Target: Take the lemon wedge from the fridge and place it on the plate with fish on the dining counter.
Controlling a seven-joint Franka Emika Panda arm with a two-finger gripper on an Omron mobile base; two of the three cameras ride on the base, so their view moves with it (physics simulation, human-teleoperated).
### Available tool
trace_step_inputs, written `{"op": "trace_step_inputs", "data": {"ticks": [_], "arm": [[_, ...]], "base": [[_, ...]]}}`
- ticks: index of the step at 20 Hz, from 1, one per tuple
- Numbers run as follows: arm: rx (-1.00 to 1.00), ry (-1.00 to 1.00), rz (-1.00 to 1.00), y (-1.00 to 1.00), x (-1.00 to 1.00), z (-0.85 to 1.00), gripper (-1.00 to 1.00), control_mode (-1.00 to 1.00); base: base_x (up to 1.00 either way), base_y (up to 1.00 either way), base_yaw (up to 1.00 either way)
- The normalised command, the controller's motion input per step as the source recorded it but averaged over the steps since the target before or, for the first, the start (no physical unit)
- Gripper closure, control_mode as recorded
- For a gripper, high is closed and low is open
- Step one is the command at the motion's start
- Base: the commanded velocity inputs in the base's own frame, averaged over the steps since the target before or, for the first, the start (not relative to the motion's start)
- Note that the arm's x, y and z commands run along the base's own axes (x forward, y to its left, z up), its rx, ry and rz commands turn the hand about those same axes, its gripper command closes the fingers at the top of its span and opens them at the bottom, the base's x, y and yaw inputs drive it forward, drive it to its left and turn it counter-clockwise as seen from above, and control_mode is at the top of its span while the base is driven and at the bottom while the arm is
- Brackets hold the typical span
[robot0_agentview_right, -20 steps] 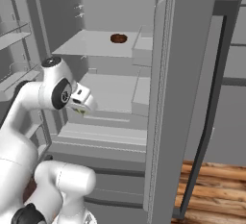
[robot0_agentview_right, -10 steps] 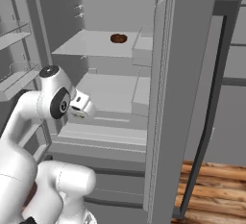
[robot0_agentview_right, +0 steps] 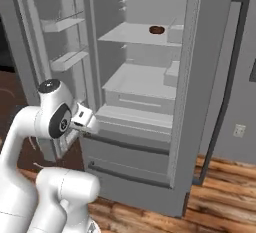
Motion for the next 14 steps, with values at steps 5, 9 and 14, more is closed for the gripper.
{"op": "trace_step_inputs", "data": {"ticks": [5, 9, 14], "arm": [[0.00, 0.00, 0.00, 0.00, 0.00, 0.00, 1.00, 1.00], [0.00, 0.00, 0.00, 0.00, 0.00, 0.00, 1.00, 1.00], [0.00, 0.00, 0.00, 0.00, 0.00, 0.00, 1.00, 1.00]], "base": [[-1.00, 0.00, 0.55], [-0.97, 0.00, 0.64], [-0.48, 0.00, 0.85]]}}
